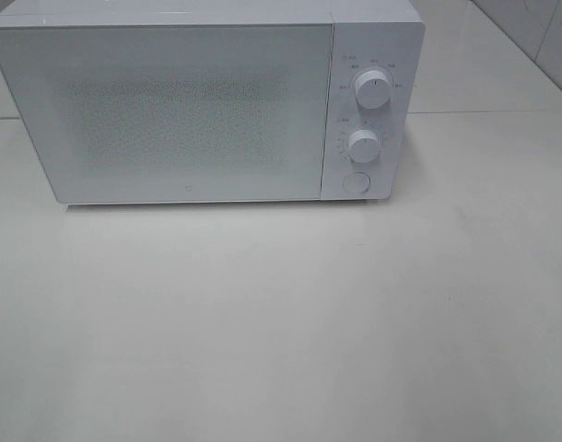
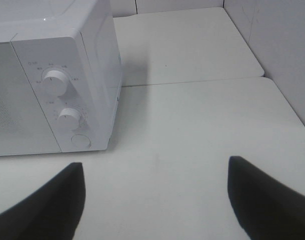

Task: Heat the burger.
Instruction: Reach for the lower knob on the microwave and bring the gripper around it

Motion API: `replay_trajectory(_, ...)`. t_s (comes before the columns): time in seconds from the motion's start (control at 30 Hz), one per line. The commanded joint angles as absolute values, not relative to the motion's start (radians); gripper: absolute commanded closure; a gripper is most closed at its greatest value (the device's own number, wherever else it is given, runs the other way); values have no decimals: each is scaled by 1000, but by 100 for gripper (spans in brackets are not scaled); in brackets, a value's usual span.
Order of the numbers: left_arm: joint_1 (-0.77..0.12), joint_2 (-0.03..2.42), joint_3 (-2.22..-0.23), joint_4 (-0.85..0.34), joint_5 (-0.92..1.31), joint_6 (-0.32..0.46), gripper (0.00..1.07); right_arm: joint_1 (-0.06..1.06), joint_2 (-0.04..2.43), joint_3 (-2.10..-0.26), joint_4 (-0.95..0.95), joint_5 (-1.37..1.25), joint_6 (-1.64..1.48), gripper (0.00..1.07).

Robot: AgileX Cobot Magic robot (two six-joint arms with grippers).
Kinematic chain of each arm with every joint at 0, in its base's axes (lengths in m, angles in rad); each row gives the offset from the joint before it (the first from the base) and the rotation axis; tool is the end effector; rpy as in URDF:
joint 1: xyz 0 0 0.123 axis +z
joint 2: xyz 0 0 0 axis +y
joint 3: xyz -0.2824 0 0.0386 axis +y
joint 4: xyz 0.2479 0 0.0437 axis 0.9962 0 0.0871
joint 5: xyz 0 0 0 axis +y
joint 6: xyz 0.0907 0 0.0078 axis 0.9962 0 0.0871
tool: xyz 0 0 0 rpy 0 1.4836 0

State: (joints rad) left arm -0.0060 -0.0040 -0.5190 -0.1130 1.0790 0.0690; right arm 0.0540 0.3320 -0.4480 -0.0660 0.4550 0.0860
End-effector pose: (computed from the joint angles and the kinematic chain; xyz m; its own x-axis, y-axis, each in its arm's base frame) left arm -0.0088 -0.0090 0.2813 -0.4479 0.0181 -0.8939 0.1017 0.9943 -0.0309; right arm 0.0749 0.0014 0.3009 -0.2486 0.0133 -0.9685 -0.0193 0.9996 0.0187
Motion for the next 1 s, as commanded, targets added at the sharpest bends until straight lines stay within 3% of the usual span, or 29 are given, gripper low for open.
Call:
replay_trajectory(0.03,-6,-28,-516,-114,1069,63,9,49,361,-413,-64,328,94,31)
replay_trajectory(0.7,-6,-28,-516,-114,1069,63,9,49,636,-237,-62,-307,135,31)
replay_trajectory(1.0,-6,-28,-516,-114,1069,63,9,49,940,-228,-61,-574,127,31)
